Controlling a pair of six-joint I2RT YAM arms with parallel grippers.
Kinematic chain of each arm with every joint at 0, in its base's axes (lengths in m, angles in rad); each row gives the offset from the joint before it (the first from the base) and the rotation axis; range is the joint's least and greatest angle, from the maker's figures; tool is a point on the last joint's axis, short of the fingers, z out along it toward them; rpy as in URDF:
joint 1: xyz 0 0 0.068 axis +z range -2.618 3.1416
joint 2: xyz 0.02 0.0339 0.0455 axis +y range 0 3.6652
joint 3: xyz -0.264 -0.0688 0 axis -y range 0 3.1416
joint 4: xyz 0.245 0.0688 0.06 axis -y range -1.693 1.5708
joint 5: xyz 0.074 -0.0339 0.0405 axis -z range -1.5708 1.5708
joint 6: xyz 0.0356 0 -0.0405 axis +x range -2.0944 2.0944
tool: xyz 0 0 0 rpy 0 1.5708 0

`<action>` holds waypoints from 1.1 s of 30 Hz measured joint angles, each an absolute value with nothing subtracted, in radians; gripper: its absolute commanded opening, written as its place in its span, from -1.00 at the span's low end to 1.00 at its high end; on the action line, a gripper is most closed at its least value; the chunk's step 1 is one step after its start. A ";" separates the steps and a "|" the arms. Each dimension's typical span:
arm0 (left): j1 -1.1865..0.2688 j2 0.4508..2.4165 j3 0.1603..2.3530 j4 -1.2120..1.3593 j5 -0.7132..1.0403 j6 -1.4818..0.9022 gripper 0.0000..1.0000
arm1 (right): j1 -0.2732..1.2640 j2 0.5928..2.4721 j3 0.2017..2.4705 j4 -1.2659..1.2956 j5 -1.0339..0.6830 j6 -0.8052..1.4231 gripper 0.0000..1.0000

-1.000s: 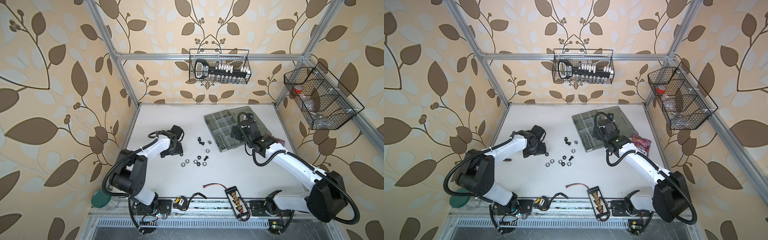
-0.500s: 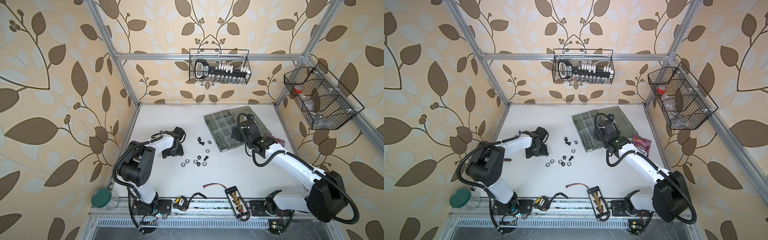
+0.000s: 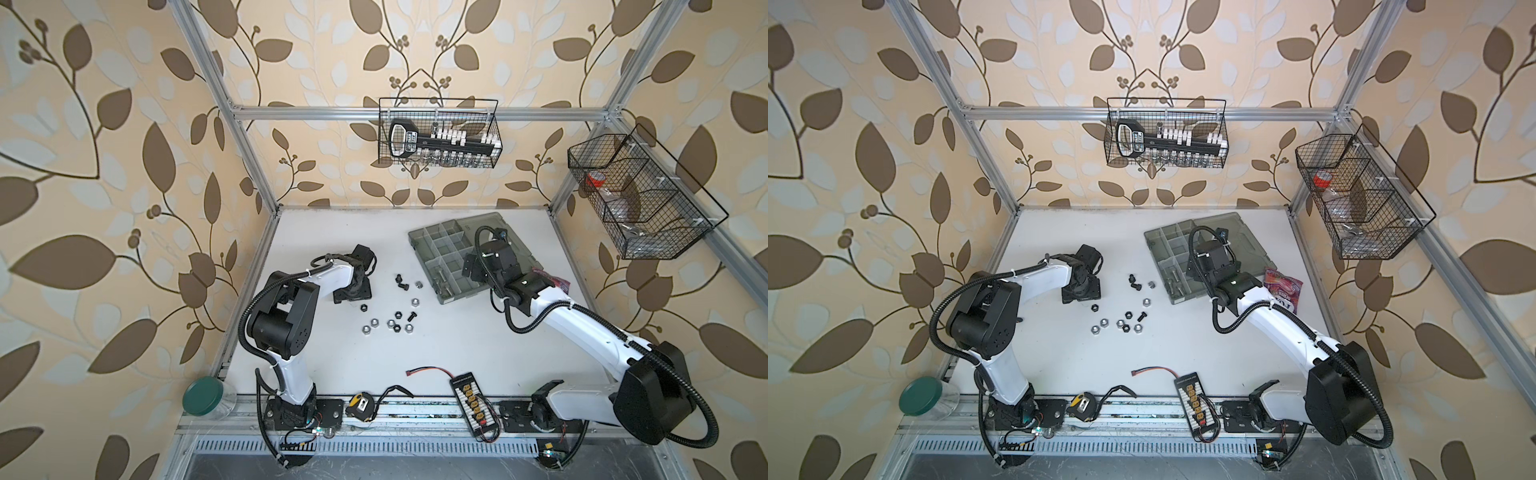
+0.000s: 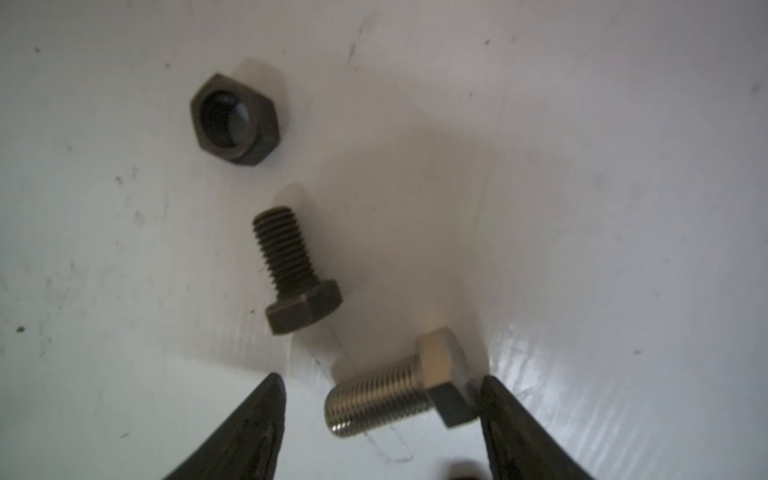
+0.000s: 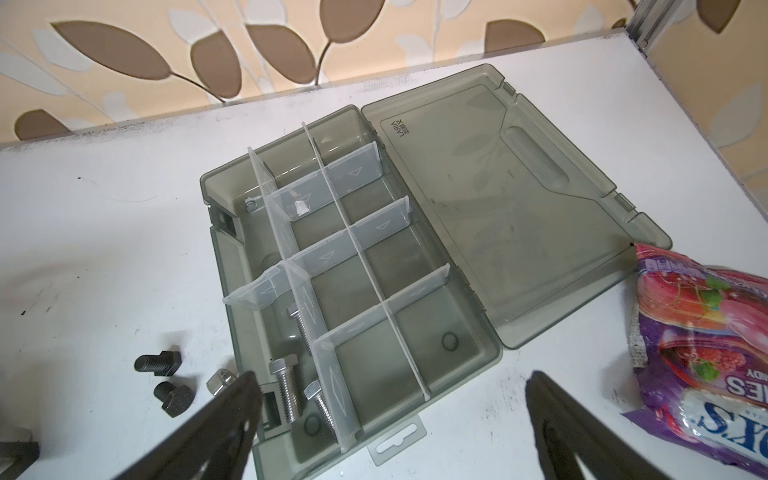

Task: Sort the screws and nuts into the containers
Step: 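Close the left gripper on the silver bolt and lift it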

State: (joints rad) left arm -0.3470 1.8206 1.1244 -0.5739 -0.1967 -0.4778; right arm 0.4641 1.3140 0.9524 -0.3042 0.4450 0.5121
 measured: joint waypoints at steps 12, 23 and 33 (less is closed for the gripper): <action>-0.347 1.834 1.129 -0.533 -0.192 -0.471 0.28 | 0.464 1.314 0.952 -0.302 0.445 0.512 0.99; -0.346 1.806 1.085 -0.492 -0.120 -0.477 0.07 | 0.464 1.314 0.952 -0.294 0.444 0.512 0.99; -0.346 1.766 1.043 -0.517 -0.111 -0.478 -0.15 | 0.464 1.314 0.947 -0.287 0.442 0.512 0.99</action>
State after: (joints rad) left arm -0.3458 1.7664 1.0428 -0.5175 -0.1108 -0.4778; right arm 0.4641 1.3140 0.9474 -0.2867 0.4419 0.5121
